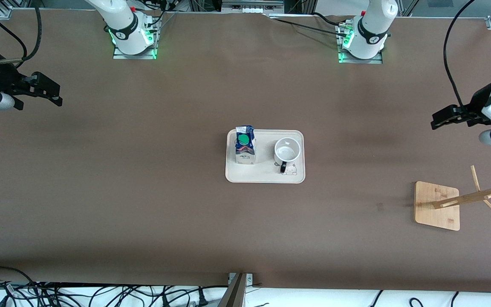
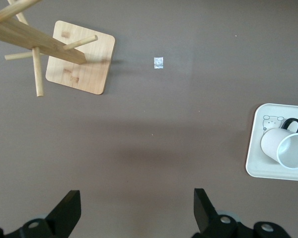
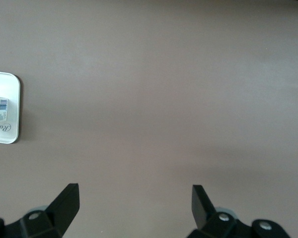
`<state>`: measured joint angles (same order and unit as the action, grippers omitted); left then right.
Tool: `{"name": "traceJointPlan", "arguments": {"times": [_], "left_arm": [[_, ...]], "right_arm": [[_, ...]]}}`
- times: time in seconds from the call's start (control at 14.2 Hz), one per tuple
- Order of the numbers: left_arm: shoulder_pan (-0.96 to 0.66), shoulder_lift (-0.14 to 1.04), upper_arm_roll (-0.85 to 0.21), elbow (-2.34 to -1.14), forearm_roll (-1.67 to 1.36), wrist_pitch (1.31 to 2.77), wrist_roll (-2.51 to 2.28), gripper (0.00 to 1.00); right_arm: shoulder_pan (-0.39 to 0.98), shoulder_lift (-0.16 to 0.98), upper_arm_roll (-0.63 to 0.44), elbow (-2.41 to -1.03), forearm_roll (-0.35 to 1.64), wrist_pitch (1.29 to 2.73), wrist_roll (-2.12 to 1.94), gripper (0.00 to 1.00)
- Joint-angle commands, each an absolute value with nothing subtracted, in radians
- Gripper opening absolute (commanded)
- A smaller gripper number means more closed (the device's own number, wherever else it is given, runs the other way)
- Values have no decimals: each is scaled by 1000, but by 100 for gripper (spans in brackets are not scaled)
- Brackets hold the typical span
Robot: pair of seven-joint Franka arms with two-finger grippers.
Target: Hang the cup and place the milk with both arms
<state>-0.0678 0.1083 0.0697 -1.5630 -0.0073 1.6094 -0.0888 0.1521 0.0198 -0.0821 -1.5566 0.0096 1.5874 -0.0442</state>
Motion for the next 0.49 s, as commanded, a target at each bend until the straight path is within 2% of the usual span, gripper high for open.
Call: {"name": "traceJointPlan", "arguments": {"times": [0.0, 0.28, 0.42], "left_arm": [[-55, 120, 75, -1536, 6, 1589, -57, 100], [-48, 124, 78, -1532, 2, 1591, -55, 100], [-43, 123, 71, -1536, 12, 1601, -34, 100]], "right_arm": [[140, 20, -71, -1554, 14, 1580, -34, 100], [132, 21, -75, -1546, 20, 1598, -40, 100], [130, 46, -77, -1543, 61, 1669, -46, 100]]}}
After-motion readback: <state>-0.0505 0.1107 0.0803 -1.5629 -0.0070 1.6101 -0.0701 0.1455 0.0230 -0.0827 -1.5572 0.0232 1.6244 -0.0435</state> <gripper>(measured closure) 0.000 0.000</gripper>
